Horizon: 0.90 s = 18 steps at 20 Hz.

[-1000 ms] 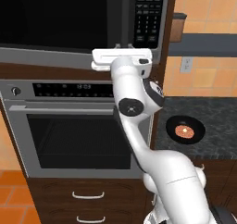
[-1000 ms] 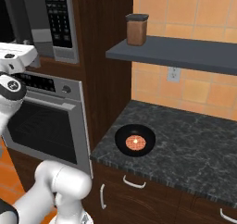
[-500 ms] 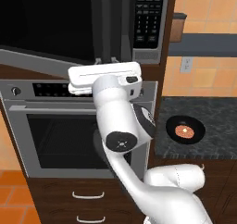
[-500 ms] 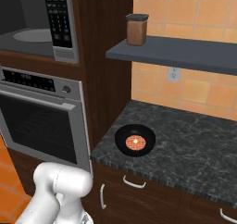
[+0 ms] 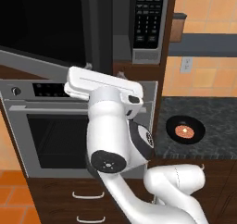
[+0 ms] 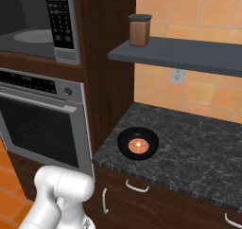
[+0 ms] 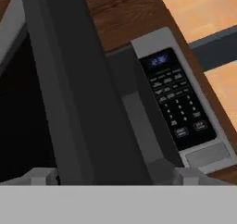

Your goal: Open the microwave, place the bowl with waffle inside the microwave, then close the microwave door and turn it on.

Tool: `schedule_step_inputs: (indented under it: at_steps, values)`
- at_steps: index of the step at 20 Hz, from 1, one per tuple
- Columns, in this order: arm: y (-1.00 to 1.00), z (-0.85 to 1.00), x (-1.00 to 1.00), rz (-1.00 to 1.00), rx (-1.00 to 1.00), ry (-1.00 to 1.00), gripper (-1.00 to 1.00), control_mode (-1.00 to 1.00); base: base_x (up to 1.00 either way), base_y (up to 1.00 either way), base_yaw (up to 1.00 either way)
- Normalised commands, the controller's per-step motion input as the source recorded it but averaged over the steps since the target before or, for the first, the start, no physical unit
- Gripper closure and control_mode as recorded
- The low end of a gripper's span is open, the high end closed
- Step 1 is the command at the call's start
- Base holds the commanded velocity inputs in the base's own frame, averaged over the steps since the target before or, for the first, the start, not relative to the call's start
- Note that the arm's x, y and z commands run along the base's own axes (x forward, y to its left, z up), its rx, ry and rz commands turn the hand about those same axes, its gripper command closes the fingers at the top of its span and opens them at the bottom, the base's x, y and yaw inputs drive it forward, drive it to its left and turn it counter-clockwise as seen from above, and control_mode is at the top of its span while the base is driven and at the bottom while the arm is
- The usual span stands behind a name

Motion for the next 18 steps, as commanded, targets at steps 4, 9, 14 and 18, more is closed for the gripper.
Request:
schedule_step_inputs:
  at_steps: [4,9,14,18]
  values:
    - [-0.55,0.28,-0.48,0.26,0.53,0.00,-1.00,-1.00,0.00,0.00,0.00]
    - [0.17,0.00,-0.09,0.38,0.27,0.00,-1.00,-1.00,0.00,0.00,0.00]
    - [-0.85,0.36,-0.66,0.25,0.45,-0.02,-1.00,-1.00,0.00,0.00,0.00]
    - [-0.92,0.24,-0.31,0.29,0.49,0.04,-1.00,-1.00,0.00,0.00,0.00]
